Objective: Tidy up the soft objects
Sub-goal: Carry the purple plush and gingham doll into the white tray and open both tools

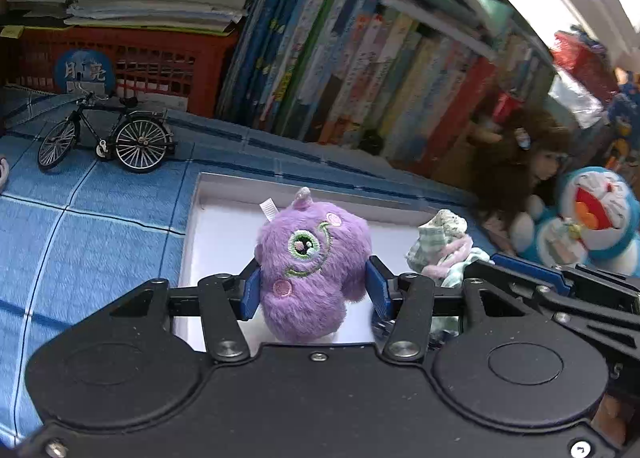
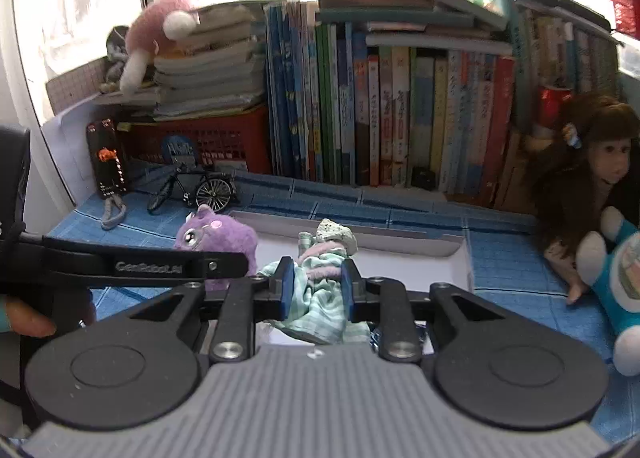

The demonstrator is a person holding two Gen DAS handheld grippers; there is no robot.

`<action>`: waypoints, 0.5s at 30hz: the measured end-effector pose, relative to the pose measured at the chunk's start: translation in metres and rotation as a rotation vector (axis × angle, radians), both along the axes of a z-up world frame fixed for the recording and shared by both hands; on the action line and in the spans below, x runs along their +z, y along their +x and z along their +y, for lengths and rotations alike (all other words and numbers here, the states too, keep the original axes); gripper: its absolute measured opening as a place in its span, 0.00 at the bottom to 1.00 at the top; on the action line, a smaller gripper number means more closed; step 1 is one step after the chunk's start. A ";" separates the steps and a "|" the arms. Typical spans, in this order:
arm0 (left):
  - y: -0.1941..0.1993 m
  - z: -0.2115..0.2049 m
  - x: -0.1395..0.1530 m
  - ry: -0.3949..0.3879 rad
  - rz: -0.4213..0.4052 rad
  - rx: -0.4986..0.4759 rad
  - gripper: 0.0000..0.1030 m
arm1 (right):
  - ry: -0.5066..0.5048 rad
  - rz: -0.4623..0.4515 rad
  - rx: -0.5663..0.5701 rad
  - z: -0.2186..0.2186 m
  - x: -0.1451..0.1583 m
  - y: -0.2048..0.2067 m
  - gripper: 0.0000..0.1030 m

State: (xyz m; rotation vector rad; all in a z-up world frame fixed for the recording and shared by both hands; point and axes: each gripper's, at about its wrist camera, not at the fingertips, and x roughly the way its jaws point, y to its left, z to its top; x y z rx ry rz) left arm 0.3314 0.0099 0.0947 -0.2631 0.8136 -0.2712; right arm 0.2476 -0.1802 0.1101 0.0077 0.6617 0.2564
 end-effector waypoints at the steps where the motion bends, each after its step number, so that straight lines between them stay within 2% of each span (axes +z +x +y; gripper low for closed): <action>1: 0.005 0.000 -0.004 0.011 0.010 0.005 0.49 | 0.012 0.024 0.005 0.002 -0.004 0.007 0.28; 6: 0.019 0.002 -0.025 0.006 0.055 0.006 0.49 | 0.041 0.120 0.000 0.013 -0.026 0.033 0.28; 9: 0.022 0.001 -0.035 0.032 0.063 0.010 0.48 | 0.061 0.166 -0.003 0.015 -0.039 0.041 0.28; 12: 0.024 0.003 -0.044 0.035 0.082 0.004 0.47 | 0.020 0.203 -0.017 0.018 -0.051 0.048 0.28; 15: 0.024 0.005 -0.048 0.032 0.083 0.006 0.47 | 0.027 0.224 -0.020 0.017 -0.058 0.051 0.28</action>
